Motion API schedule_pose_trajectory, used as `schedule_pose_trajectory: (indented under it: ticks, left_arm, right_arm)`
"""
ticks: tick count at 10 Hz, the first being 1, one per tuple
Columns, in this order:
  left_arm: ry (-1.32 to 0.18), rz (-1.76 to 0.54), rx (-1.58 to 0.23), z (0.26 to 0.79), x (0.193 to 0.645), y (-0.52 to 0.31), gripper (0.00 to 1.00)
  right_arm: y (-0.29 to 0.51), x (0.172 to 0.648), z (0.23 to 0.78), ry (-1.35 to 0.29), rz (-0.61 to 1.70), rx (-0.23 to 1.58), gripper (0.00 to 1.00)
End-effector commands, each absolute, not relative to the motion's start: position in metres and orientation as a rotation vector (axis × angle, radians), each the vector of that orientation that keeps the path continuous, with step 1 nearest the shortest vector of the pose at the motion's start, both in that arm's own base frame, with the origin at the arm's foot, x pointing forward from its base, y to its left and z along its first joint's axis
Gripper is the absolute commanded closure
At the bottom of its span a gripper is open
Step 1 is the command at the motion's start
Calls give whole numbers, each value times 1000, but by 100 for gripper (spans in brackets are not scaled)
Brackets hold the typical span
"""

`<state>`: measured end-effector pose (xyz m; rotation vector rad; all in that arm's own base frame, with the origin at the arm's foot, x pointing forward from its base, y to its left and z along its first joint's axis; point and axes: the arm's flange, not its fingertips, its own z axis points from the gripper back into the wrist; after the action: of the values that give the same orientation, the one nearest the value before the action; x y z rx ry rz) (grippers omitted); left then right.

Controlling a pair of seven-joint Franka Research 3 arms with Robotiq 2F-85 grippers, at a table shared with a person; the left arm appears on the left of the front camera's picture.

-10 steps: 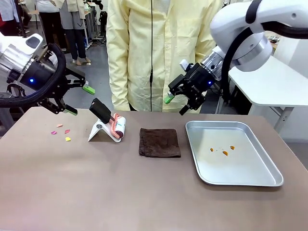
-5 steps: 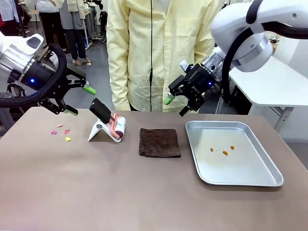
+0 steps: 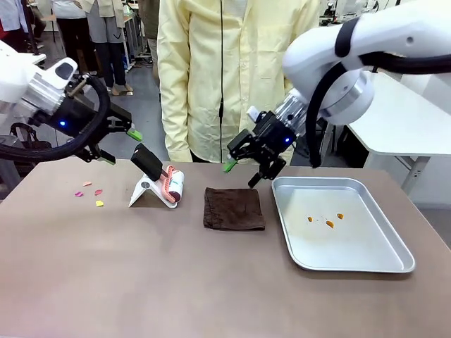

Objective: Clean the surface of the table.
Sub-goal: Hold the Lint Roller with your left hand and the towel with your right hand.

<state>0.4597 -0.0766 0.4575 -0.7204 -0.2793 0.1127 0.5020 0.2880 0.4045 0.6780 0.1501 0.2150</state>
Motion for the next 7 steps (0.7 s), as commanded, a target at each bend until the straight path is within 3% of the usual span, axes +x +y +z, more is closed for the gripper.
schedule_pose_trajectory:
  ticks: [1,7]
  left_arm:
    - [-277,83,-740,442,481,-85,0]
    - [-244,51,-716,404,519,-77,0]
  right_arm:
    - [301,491,399,133,52,616,0]
    - [274,518,361,104,14,622,0]
